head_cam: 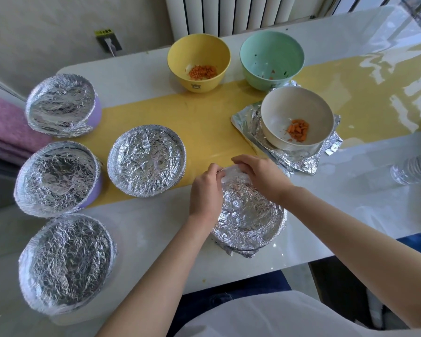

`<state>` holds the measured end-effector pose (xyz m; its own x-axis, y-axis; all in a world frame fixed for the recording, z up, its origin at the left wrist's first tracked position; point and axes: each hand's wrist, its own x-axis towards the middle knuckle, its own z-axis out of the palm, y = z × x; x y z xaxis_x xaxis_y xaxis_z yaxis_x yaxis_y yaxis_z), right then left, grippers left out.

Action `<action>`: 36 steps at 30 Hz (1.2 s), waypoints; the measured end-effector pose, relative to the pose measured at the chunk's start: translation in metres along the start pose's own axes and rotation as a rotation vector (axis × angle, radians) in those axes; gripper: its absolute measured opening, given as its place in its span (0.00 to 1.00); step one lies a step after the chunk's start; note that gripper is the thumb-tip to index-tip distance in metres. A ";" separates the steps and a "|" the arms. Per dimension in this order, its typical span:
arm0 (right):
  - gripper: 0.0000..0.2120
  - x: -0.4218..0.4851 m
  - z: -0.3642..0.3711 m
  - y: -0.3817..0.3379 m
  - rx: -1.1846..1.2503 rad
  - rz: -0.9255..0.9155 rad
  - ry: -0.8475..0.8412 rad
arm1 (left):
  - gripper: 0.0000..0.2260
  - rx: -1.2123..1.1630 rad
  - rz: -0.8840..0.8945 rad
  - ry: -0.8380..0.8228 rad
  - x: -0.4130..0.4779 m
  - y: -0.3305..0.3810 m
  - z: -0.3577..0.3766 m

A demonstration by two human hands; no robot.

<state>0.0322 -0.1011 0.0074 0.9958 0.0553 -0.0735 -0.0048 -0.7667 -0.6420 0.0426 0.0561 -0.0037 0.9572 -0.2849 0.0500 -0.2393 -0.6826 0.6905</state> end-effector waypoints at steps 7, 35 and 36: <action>0.09 -0.006 0.000 0.004 0.003 -0.009 0.057 | 0.09 -0.054 -0.050 -0.003 -0.009 0.001 -0.002; 0.14 -0.002 0.006 0.009 -0.158 -0.056 -0.067 | 0.15 -0.021 -0.141 0.053 -0.033 0.009 -0.001; 0.14 -0.002 0.006 0.008 -0.162 -0.063 -0.069 | 0.15 -0.034 -0.159 0.043 -0.034 0.010 -0.001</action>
<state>0.0298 -0.1033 -0.0021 0.9850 0.1457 -0.0929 0.0775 -0.8531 -0.5160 0.0081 0.0592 0.0025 0.9888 -0.1457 -0.0320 -0.0791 -0.6938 0.7158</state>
